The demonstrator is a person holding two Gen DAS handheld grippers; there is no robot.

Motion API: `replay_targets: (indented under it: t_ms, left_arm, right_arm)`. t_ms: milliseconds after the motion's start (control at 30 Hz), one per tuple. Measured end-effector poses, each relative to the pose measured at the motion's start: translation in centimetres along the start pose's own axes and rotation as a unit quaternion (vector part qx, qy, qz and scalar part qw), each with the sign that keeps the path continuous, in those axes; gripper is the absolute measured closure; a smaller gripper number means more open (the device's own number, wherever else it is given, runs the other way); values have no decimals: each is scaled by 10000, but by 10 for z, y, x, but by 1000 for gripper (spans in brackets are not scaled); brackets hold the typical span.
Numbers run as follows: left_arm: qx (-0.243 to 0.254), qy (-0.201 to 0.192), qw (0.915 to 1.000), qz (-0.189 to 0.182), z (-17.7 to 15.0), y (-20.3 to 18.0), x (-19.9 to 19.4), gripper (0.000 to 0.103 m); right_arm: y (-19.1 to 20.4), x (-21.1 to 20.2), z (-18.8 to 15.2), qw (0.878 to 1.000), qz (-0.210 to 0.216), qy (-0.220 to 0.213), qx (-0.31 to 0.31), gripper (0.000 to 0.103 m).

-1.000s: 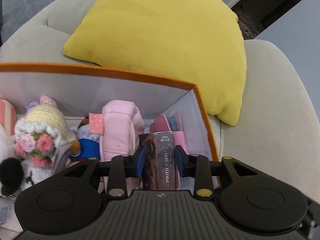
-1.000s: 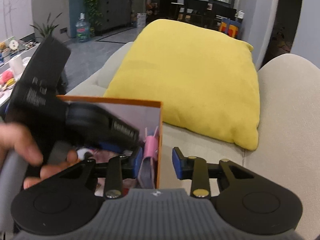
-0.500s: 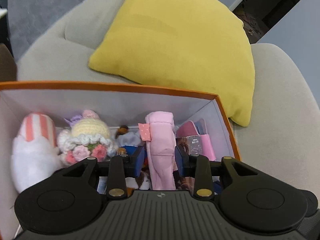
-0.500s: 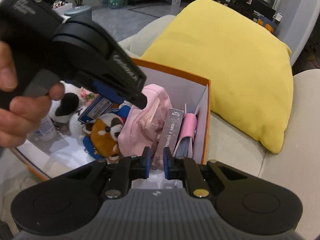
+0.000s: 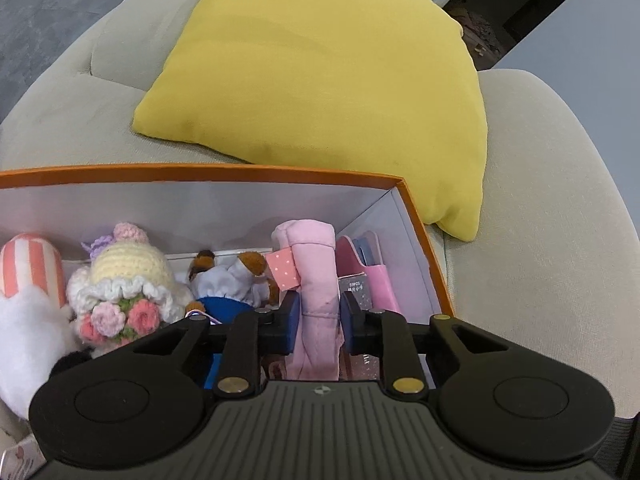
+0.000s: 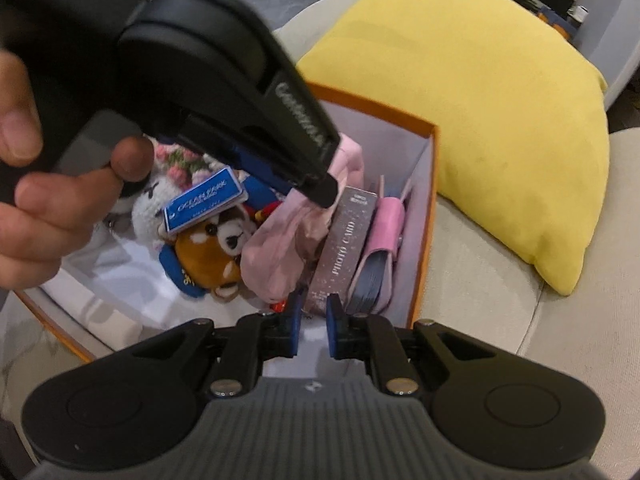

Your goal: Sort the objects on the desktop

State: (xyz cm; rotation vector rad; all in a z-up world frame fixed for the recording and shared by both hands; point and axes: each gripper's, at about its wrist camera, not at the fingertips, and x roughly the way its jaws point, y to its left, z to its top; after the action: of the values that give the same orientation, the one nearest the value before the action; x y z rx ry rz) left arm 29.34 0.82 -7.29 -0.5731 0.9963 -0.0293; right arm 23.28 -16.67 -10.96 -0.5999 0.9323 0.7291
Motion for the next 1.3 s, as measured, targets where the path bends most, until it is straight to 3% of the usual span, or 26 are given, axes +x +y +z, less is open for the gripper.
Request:
replay_targets:
  t_ms: [233, 433, 567, 633, 700, 867, 1000, 1067, 1233, 1300]
  left_arm:
    - [-277, -81, 9992, 264, -11, 6, -10, 83]
    - [-600, -172, 9980, 97, -22, 17, -19, 83]
    - [-804, -88, 9967, -106, -20, 20, -22, 84]
    - [-812, -159, 9965, -92, -18, 22, -24, 84]
    - [-870, -112, 9960, -143, -17, 23, -21, 84]
    - [-831, -65, 9964, -146, -17, 22, -13, 83]
    - [-891, -37, 9958, -215, -14, 17, -7, 83]
    - [-908, 15, 9955, -285, -12, 16, -3, 82]
    - [-908, 64, 9953, -343, -5, 15, 3, 82]
    - [-912, 58, 9952, -349, -5, 18, 4, 82]
  right_arm:
    - [-5, 12, 18, 9998, -218, 4, -40, 90]
    - [-8, 17, 25, 9995, -267, -136, 53, 89]
    - [0, 24, 24, 9983, -485, -206, -228, 88]
    - [-2, 27, 26, 9973, -576, -358, -268, 90]
    - [-4, 31, 30, 9963, -733, -411, -178, 101]
    - [-13, 19, 30, 9978, -489, -438, 13, 96]
    - [-18, 3, 23, 9998, 68, 88, 158, 94]
    - [-7, -3, 20, 9989, 218, 415, -89, 94]
    - [25, 4, 9, 9914, 63, 997, -850, 94]
    - [27, 10, 9, 9899, 28, 1093, -905, 101]
